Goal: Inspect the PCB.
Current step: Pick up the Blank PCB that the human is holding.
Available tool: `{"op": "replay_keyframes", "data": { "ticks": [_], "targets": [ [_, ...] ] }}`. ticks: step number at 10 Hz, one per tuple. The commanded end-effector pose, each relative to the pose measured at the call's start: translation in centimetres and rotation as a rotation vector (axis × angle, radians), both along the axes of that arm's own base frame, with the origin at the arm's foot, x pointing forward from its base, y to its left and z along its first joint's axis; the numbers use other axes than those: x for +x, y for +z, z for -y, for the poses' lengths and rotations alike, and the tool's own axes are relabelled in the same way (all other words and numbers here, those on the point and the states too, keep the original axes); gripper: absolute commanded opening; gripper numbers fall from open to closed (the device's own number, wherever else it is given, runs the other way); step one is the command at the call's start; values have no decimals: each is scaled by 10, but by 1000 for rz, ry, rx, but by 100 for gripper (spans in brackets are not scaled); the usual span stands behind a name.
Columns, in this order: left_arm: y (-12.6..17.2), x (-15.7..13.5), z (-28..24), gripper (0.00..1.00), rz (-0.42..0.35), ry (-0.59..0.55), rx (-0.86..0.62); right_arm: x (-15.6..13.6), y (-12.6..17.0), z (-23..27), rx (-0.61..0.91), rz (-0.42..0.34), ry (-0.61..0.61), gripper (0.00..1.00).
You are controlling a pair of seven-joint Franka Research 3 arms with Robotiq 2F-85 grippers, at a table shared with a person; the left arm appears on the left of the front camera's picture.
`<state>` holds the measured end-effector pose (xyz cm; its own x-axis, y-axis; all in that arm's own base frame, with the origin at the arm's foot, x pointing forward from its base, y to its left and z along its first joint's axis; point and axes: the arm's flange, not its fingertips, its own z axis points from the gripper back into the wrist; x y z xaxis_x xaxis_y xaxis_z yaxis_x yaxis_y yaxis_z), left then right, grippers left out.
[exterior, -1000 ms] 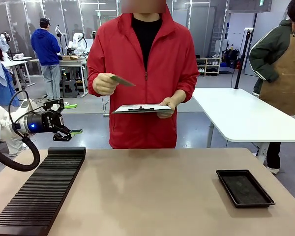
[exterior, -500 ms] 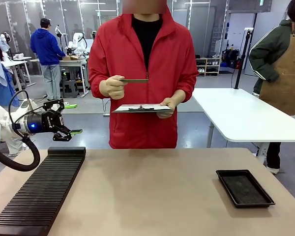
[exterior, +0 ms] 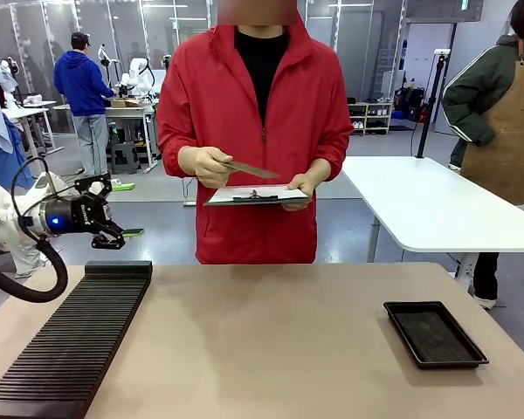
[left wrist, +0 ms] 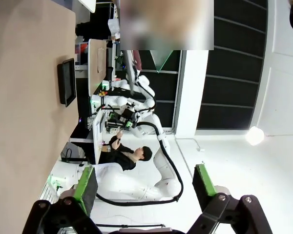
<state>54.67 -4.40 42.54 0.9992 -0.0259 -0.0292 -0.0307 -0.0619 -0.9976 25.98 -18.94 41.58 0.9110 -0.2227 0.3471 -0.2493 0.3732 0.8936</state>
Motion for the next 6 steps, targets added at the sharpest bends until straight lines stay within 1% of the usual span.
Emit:
{"op": "replay_keyframes", "data": {
  "ticks": [1,2,3,4,6],
  "targets": [
    [24,-39,-40,100,118,-21,2,1,2,1,9,26,3,100],
    [29,-71,-71,100,152,-3,-16,1,2,1,9,26,3,100],
    [31,-100,-101,100,183,-18,-9,1,2,1,9,26,3,100],
    [30,-125,-127,100,221,5,-13,1,2,1,9,26,3,100],
    [18,-179,-186,100,311,69,16,1,2,1,9,26,3,100]
  ]
}}
